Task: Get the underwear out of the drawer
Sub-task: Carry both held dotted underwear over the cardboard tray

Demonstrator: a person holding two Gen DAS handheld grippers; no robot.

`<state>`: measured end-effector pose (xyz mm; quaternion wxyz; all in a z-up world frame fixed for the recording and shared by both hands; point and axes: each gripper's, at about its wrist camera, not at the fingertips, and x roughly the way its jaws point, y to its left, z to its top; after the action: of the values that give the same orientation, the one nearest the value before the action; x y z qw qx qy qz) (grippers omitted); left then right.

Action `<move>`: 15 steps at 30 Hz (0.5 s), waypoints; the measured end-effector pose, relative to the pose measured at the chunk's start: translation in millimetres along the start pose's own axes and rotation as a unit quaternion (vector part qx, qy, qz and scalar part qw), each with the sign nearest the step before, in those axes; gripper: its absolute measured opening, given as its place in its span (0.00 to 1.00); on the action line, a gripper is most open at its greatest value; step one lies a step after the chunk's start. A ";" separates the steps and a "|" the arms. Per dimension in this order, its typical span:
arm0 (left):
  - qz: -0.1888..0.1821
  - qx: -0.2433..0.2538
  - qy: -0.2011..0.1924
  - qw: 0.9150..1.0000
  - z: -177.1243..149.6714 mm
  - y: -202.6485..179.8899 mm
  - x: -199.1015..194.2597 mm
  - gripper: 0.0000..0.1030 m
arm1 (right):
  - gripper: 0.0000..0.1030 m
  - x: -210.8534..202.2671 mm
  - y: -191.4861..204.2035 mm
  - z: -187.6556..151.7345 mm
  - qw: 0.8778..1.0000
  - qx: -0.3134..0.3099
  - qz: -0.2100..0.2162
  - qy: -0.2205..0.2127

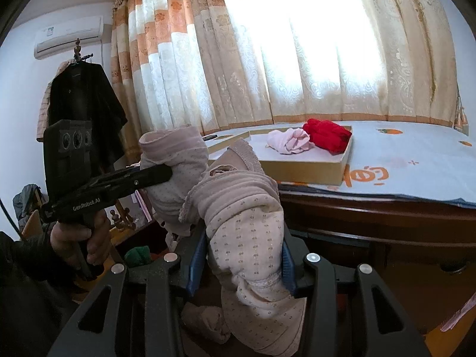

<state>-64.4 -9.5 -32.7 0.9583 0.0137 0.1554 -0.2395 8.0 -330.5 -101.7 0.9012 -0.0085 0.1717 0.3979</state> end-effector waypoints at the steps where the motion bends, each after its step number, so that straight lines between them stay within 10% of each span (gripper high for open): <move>1: 0.001 0.001 -0.001 1.000 1.6 -0.4 -0.5 0.23 | 0.44 0.5 0.2 1.6 1.000 0.000 0.000 0.000; 15: 0.019 -0.003 -0.013 1.000 19.4 5.6 -6.5 0.23 | 0.44 5.8 1.9 27.0 1.000 0.006 0.006 -0.008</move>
<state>-61.6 -3.5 -12.6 0.9647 0.0109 0.1431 -0.2209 18.5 -321.0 -77.9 0.9001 0.0008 0.1670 0.4023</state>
